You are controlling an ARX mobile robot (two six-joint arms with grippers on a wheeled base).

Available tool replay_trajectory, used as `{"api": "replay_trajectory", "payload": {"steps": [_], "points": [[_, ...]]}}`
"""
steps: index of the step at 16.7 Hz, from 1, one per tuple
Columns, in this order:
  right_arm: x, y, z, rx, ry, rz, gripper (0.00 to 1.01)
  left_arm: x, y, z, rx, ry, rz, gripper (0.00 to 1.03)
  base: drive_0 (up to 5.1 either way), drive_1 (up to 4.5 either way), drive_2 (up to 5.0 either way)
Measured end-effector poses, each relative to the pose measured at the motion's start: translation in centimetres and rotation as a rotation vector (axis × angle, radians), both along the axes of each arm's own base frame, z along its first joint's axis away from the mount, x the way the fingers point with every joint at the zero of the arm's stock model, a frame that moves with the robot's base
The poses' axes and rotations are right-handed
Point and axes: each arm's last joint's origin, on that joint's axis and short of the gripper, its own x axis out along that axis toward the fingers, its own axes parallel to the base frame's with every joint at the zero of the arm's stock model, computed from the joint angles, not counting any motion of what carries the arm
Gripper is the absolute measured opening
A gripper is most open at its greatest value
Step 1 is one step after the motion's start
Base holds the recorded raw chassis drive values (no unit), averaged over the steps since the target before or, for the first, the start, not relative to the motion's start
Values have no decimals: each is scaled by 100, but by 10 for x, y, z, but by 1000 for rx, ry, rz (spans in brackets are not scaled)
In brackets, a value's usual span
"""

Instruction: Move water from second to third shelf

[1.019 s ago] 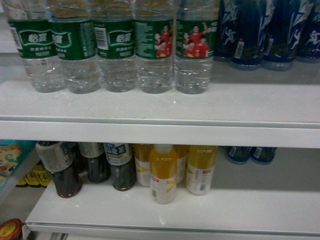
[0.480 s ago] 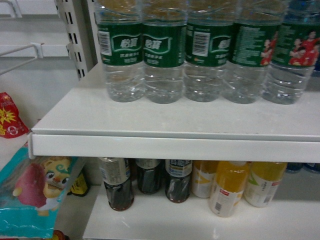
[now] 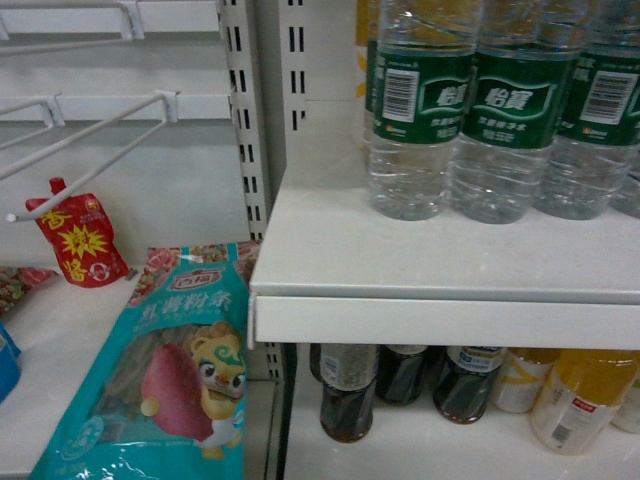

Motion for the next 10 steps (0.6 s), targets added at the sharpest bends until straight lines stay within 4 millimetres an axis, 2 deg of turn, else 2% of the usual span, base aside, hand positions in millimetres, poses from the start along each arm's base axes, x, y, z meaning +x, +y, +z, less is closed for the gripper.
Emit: {"api": "replay_trajectory", "payload": {"steps": [10], "points": [[0,0,0,3,1,-3,43,0,0,0,0,3,0,98,0,0,0]]}}
